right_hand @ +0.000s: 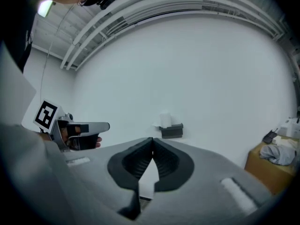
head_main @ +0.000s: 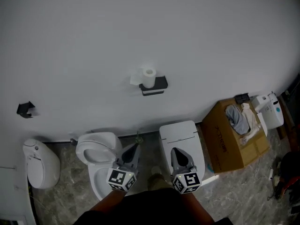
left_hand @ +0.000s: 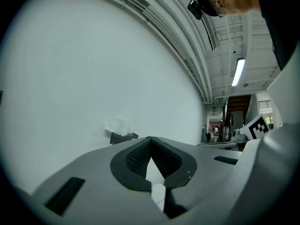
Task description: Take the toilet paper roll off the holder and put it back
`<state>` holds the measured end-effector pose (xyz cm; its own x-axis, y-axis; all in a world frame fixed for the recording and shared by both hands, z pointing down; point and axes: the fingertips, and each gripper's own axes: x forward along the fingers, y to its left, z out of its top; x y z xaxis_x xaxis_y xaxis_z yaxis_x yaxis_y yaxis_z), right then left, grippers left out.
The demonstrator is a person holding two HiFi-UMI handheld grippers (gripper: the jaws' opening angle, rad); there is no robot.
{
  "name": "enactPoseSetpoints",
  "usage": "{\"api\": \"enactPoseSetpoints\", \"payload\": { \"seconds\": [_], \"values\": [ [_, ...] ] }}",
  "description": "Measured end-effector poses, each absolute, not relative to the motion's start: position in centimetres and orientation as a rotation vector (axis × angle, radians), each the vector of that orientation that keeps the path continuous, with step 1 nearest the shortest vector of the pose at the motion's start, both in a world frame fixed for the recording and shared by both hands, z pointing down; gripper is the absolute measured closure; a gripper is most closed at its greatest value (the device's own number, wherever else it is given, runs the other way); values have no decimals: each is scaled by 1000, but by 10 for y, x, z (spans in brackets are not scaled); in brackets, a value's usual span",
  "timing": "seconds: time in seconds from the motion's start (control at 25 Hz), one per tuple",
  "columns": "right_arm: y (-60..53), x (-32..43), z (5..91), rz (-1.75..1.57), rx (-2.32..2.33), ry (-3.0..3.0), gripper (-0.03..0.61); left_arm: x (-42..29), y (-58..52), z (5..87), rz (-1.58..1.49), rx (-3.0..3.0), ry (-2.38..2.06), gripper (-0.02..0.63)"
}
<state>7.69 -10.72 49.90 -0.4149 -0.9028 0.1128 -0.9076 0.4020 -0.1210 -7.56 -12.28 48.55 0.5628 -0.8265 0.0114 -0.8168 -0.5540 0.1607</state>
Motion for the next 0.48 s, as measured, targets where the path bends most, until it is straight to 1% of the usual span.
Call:
{"api": "enactPoseSetpoints", "payload": {
  "seconds": [0.28, 0.48],
  "values": [
    [-206, 105, 489, 290, 1642, -2641, 580, -57, -227, 475, -130, 2531, -1558, 607],
    [-270, 117, 480, 257, 1609, -2659, 580, -40, -291, 473, -94, 2509, -1604, 607]
  ]
}}
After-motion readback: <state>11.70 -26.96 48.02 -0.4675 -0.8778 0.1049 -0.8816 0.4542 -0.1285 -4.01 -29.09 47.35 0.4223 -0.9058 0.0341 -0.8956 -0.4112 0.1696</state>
